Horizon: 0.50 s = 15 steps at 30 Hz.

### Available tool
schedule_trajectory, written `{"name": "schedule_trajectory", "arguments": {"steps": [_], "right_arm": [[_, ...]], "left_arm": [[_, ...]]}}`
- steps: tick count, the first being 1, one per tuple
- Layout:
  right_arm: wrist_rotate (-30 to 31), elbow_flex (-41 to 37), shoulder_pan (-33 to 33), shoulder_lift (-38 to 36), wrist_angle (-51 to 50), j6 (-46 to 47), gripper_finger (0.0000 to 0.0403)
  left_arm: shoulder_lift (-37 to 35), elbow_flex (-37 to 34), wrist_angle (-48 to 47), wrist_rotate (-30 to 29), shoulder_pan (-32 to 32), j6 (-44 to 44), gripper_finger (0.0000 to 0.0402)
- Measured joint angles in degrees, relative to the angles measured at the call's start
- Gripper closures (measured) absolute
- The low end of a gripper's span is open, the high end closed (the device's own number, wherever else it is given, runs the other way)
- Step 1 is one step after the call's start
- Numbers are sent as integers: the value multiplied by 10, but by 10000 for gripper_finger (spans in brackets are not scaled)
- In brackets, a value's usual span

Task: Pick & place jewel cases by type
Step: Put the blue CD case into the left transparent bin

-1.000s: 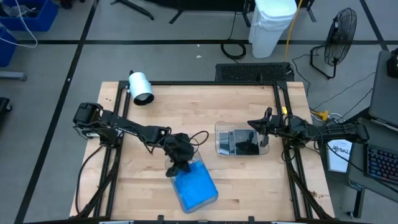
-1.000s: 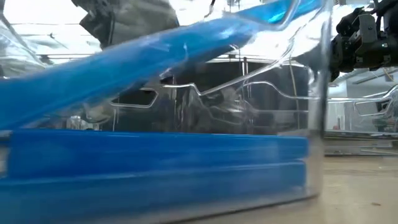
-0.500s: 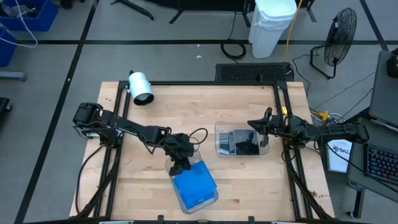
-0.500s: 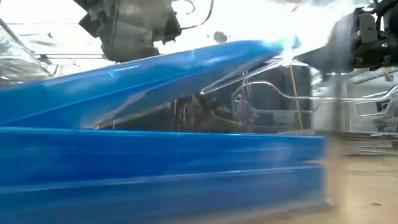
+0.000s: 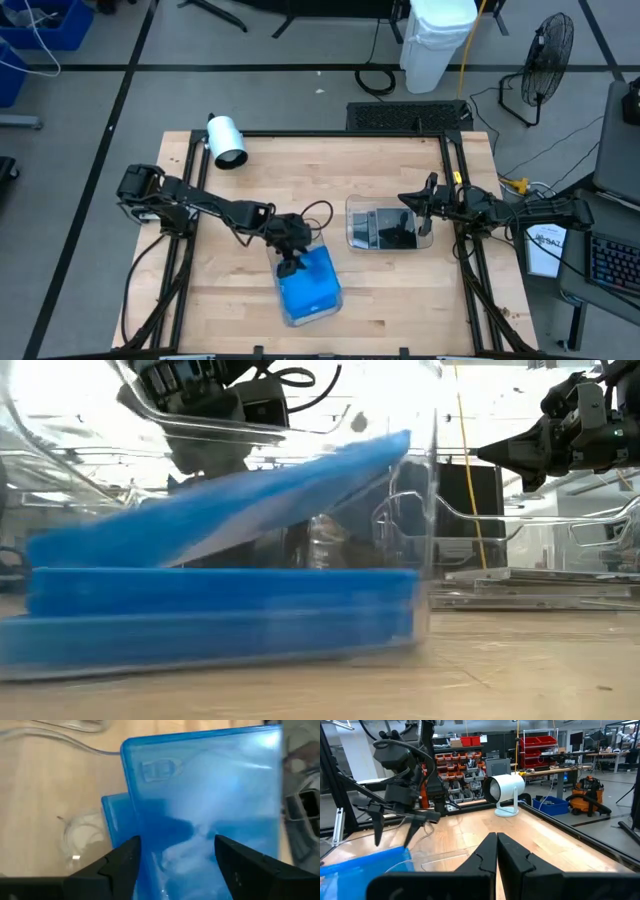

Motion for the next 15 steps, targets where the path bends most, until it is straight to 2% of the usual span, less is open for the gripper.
{"name": "schedule_trajectory", "arguments": {"steps": [5,15], "right_arm": [[0,0,0,0,0,0,399],[0,0,0,0,0,0,399]], "left_arm": [[-1,1,-19,-33,-3,-3,131],[0,0,-9,-27,-4,-5,177]]}}
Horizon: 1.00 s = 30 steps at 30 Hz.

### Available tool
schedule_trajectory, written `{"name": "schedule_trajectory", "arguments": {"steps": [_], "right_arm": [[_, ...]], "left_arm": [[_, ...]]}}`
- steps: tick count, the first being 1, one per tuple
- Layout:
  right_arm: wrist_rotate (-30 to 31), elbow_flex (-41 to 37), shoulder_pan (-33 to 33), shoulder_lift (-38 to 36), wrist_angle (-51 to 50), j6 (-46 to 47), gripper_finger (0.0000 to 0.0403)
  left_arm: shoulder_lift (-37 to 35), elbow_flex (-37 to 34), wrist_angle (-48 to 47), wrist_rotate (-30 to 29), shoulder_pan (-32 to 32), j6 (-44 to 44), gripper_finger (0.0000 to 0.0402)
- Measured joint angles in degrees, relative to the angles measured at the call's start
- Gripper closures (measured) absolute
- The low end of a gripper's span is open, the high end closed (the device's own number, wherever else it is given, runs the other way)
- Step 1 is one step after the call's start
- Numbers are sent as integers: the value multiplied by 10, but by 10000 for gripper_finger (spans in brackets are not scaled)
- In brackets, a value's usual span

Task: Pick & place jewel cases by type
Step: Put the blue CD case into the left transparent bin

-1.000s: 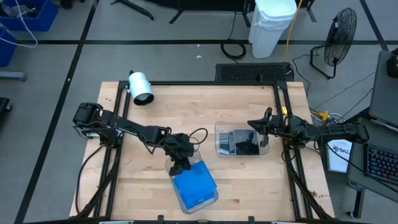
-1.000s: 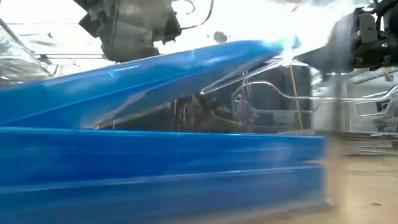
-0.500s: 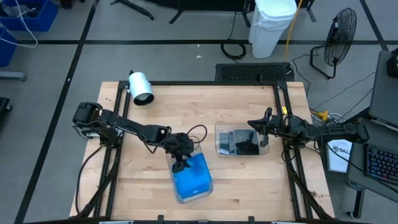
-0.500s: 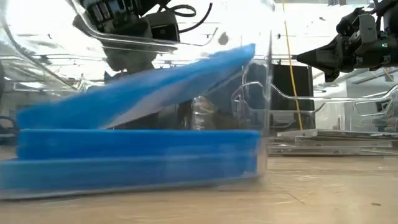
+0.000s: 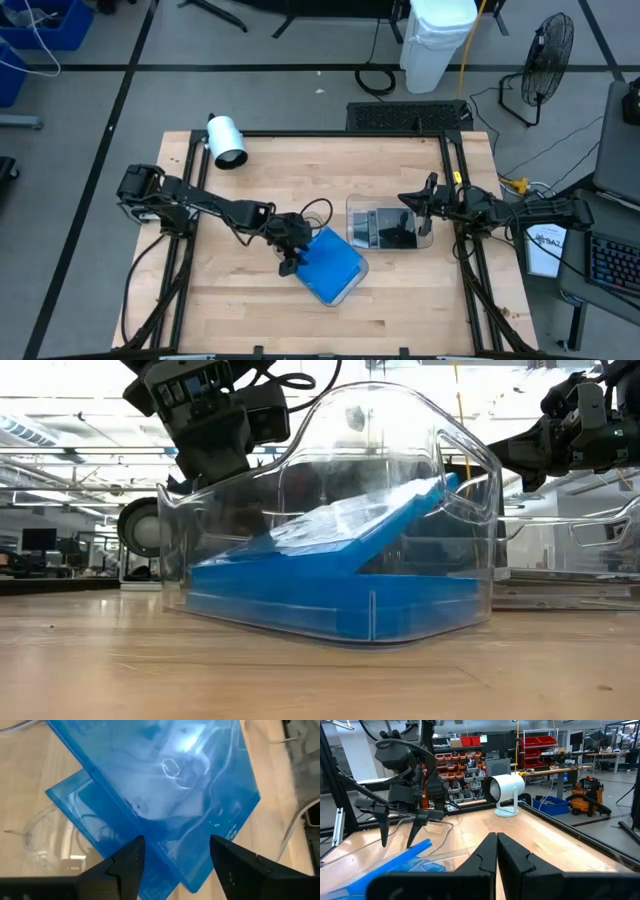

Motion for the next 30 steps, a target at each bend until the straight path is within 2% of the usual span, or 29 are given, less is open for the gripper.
{"name": "schedule_trajectory", "arguments": {"steps": [3,8,11,14,21,27,30], "right_arm": [[0,0,0,0,0,0,399],[0,0,0,0,0,0,399],[0,0,0,0,0,0,399],[0,0,0,0,0,0,399],[0,0,0,0,0,0,399],[0,0,0,0,0,0,399],[0,0,0,0,0,0,398]], "left_arm": [[1,-1,31,19,0,3,188],[2,-2,114,89,-6,41,211],[2,-2,145,93,-12,52,225],[2,-2,157,78,-15,57,238],[2,-2,158,-33,-13,31,262],[-7,-2,214,-12,-19,88,277],[-12,0,222,-24,-29,135,287]]}}
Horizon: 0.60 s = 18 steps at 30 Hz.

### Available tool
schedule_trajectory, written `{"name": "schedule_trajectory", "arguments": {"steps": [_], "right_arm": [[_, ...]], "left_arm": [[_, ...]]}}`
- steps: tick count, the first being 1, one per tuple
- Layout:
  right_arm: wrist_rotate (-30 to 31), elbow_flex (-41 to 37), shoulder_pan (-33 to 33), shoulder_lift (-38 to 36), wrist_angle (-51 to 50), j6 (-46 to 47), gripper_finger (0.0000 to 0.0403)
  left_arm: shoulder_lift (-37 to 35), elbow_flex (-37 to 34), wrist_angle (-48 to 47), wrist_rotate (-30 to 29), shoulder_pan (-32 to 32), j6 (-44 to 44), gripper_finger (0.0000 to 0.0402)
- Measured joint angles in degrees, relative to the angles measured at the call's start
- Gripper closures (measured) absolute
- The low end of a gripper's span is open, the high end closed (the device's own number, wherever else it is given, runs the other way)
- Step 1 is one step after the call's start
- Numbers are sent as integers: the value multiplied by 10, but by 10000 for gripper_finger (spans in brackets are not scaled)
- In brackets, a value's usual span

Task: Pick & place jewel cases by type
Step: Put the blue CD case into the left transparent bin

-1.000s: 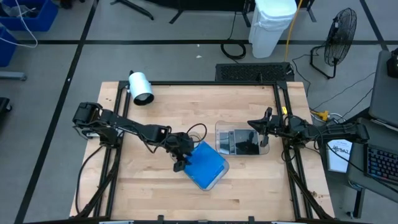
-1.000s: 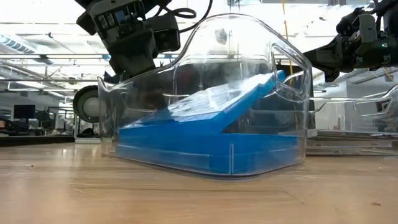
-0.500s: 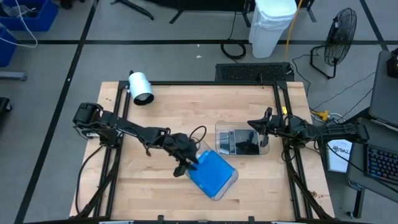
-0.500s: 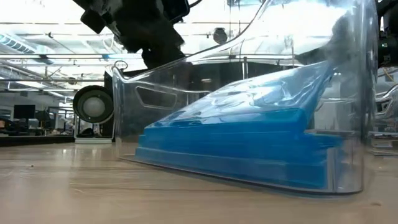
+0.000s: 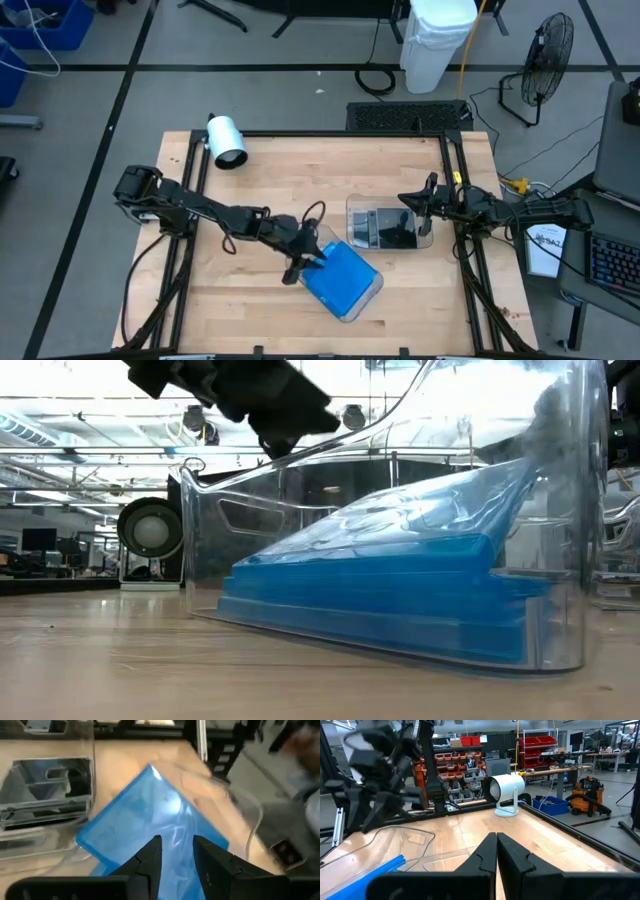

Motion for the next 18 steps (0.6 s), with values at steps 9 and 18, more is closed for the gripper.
{"name": "schedule_trajectory", "arguments": {"steps": [9,18], "right_arm": [[1,0,0,0,3,2,399],[-2,0,0,1,55,97,399]], "left_arm": [[2,-9,5,-6,-10,41,329],[-149,-207,179,-59,-9,36,395]]}}
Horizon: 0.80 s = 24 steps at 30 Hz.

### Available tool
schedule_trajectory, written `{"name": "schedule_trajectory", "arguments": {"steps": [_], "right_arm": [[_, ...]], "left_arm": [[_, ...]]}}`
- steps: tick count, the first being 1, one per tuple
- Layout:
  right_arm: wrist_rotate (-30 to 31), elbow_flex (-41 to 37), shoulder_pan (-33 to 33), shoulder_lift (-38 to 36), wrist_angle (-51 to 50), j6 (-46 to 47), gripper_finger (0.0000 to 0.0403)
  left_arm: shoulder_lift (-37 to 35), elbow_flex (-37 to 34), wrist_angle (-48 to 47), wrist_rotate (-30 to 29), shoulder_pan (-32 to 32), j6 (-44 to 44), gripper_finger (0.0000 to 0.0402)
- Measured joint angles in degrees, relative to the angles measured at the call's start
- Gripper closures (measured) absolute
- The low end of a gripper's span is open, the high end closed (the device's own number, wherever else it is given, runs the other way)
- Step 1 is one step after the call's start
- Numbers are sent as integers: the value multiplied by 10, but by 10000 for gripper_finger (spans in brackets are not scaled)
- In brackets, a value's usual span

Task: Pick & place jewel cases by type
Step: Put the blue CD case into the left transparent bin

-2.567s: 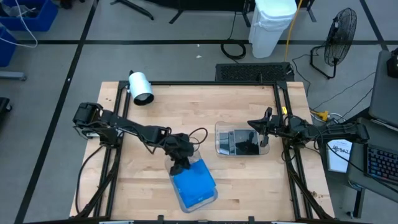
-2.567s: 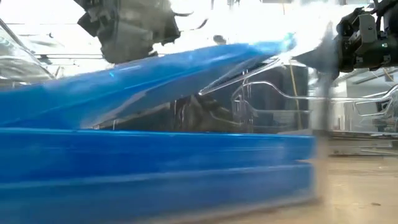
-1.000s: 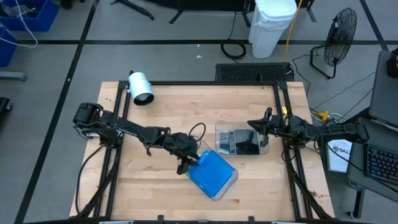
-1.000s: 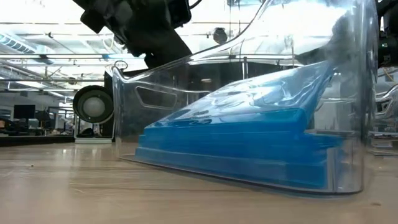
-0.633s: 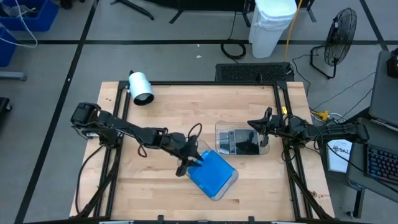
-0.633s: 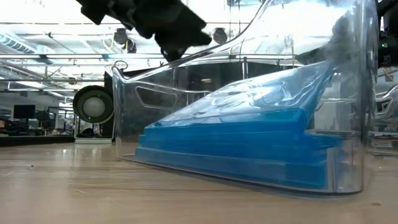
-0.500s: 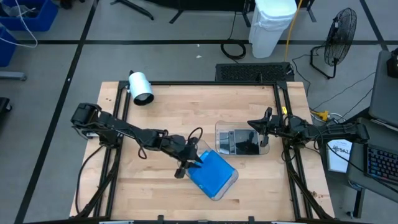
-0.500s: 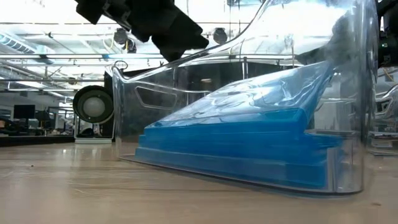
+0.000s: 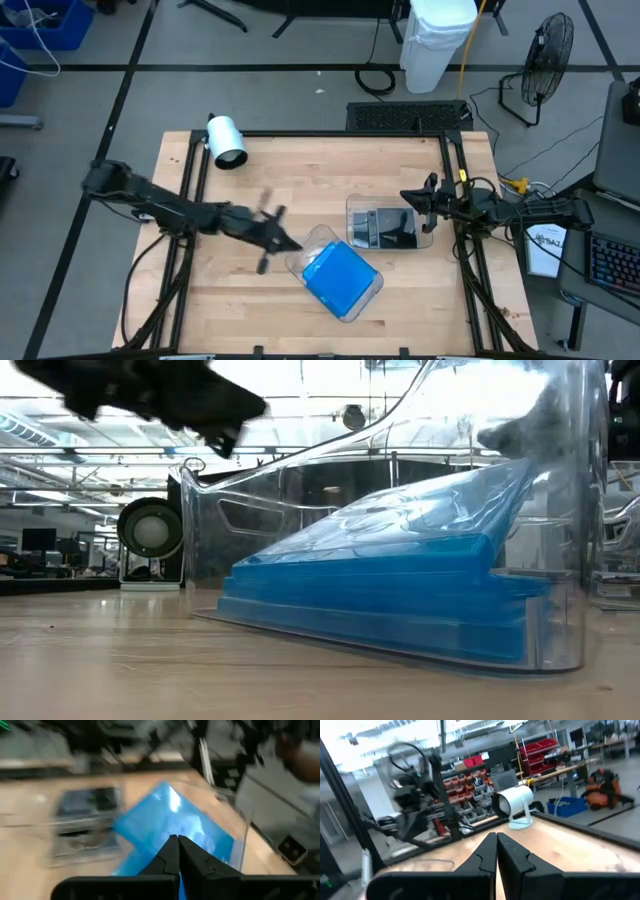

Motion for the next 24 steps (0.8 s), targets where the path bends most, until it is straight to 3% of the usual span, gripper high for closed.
{"name": "schedule_trajectory", "arguments": {"steps": [4,7,15,19,24], "right_arm": [[3,0,0,3,-5,55,399],[37,0,0,6,-5,68,399],[46,0,0,6,-11,137,399],[46,0,0,6,-14,148,399],[45,0,0,9,-57,165,399]], "left_arm": [[-145,-115,54,-74,-2,-10,385],[-252,-189,87,-136,-8,-15,378],[-493,-323,88,-158,-36,-1,396],[-585,-324,-24,-214,-51,-5,383],[-649,-324,-110,-264,-63,4,390]]}}
